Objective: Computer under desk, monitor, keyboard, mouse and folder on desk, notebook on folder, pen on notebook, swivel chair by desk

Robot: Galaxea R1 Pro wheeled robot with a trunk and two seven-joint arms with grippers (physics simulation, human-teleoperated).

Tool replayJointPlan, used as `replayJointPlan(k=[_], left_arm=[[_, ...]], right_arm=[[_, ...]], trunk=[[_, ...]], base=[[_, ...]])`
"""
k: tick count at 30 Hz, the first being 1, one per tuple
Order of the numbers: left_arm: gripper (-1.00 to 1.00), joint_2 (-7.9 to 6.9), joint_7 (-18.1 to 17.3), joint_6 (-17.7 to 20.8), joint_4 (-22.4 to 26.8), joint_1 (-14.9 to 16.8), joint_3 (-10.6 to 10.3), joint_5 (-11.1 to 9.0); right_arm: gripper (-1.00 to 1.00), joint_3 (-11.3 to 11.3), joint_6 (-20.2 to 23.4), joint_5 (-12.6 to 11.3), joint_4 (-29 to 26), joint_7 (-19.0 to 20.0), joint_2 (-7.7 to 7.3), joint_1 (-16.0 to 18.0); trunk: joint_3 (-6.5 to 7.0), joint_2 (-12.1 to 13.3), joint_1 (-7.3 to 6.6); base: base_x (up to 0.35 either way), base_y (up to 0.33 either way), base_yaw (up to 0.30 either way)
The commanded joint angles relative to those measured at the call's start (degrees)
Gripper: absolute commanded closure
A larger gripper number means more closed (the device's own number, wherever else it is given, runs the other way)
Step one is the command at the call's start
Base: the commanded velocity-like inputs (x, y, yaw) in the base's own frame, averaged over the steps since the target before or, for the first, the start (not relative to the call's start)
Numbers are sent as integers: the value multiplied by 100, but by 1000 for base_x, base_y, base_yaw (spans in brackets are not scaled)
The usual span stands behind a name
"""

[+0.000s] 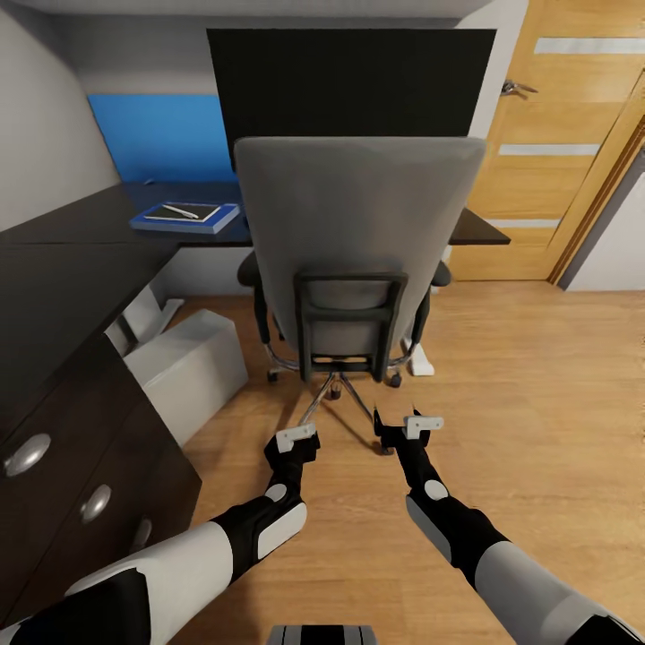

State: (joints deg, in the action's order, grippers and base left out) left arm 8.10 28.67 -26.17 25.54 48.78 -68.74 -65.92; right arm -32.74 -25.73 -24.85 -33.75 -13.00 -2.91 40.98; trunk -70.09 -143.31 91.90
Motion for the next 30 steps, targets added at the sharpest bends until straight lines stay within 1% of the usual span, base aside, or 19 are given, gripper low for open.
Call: replayJointPlan(k=[1, 22, 30], left_arm=[[-100, -1, 38, -28, 3, 9, -49, -33], [-100, -1, 39, -28, 7, 9, -52, -27], [-100, -1, 41, -28, 7, 9, -52, -27]], right_arm=[[-100, -48, -20, -37, -2, -45, -8, 7], [-100, -48, -20, -37, -8, -45, -8, 7], [-100, -48, -20, -39, -8, -45, -8, 7]], trunk=[[-4, -2, -5], [-4, -2, -5], [-4, -2, -5]], base=[[-335, 0, 0], [-336, -1, 0], [-312, -121, 0]])
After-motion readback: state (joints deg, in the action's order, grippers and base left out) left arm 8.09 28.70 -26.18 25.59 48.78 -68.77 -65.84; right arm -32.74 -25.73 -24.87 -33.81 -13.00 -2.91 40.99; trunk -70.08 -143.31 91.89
